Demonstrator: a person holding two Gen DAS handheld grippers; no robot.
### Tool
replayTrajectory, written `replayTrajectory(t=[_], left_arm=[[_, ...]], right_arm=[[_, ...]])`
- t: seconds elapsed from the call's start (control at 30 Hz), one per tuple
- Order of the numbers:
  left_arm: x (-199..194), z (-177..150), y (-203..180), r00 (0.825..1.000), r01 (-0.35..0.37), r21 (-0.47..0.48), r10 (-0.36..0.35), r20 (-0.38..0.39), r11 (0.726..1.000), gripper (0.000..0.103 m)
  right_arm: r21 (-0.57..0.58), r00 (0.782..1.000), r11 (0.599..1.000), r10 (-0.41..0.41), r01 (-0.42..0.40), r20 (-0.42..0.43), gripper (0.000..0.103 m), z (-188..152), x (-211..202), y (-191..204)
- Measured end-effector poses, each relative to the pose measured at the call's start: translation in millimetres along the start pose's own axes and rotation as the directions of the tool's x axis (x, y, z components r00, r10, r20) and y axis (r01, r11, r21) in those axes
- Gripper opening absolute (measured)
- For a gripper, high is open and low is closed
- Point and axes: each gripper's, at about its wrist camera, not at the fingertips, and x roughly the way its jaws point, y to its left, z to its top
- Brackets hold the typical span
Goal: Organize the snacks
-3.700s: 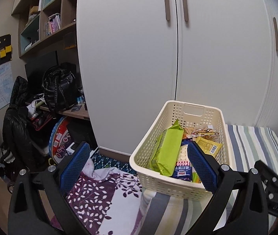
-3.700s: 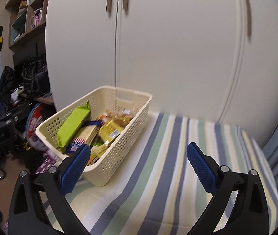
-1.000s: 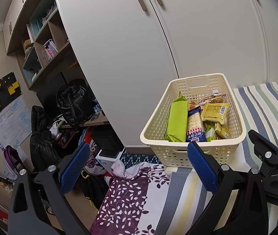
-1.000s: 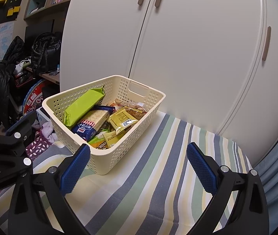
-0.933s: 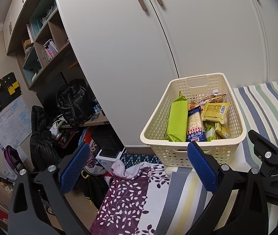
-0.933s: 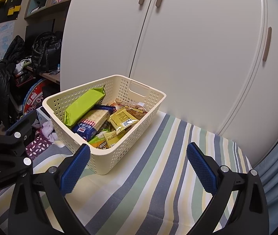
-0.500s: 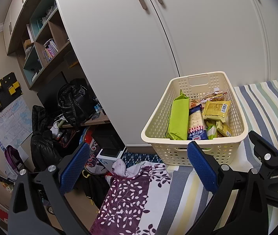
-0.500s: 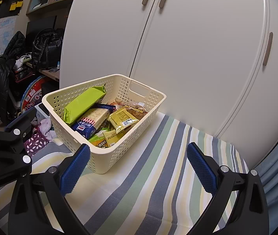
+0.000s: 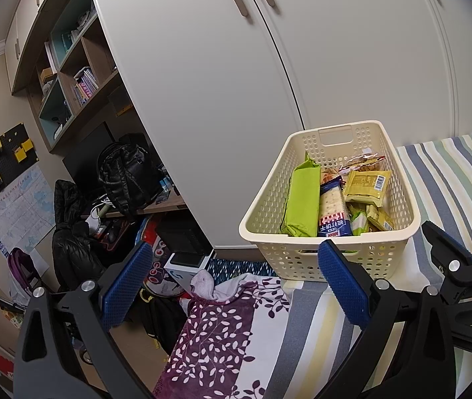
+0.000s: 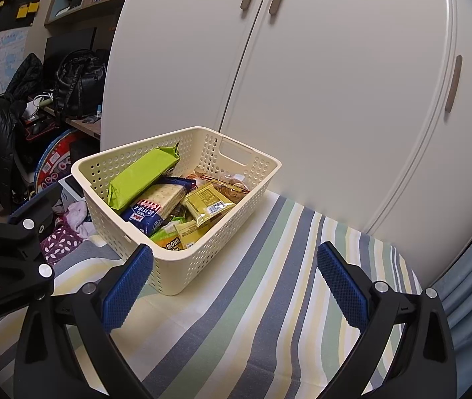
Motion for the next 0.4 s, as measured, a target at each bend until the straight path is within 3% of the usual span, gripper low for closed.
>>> replayTrajectory(t=[0.4], left_arm=[[0.6,-0.2,-1.4,1.0,0.001,0.002,-0.001,0.001,1.0,0.101]], right_arm=[[0.002,1.0,1.0,-0.011,0.011,-0.018,0.098,0.0,0.3,-3.9]])
